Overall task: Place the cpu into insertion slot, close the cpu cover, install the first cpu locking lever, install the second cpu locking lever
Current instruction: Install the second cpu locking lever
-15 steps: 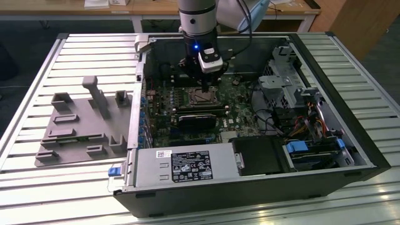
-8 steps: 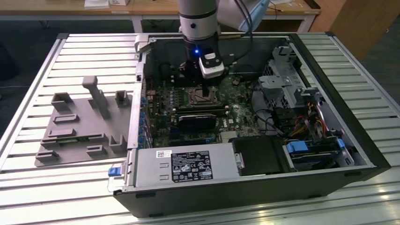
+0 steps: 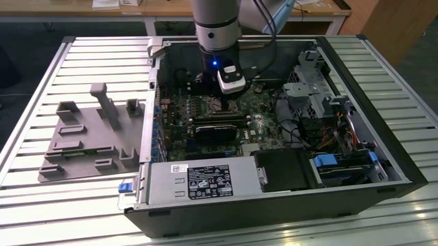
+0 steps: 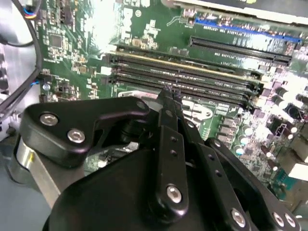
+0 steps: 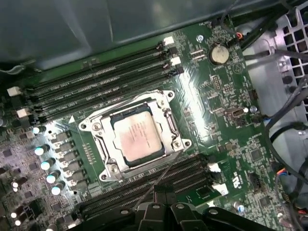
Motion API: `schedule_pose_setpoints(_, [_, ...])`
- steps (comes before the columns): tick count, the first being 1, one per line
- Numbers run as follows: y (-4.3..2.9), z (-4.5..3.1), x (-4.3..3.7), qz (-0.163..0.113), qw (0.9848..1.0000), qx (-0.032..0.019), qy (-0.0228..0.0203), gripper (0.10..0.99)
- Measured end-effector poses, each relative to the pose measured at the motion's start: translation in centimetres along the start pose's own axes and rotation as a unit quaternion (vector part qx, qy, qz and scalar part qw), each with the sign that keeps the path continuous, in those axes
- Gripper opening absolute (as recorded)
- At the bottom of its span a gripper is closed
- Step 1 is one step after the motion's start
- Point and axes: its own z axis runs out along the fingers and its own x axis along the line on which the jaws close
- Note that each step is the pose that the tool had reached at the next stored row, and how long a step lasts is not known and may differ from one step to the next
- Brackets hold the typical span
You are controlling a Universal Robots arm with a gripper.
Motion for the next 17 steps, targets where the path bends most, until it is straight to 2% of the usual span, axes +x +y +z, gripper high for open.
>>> schedule_pose_setpoints(6, [-0.42,0.32,0.23,0.0,0.9996,-0.0267,0.0104,0.102])
schedule_pose_setpoints(10, [-0.78,0.46,0.27,0.003,0.9984,-0.0524,0.0204,0.102])
schedule_pose_setpoints(12, [-1.04,0.54,0.28,0.005,0.9978,-0.062,0.0241,0.102])
schedule_pose_setpoints(14, [-1.4,0.61,0.26,0.006,0.9973,-0.0676,0.0264,0.102])
schedule_pose_setpoints(17, [-2.12,0.67,0.12,0.006,0.9971,-0.0708,0.0275,0.102])
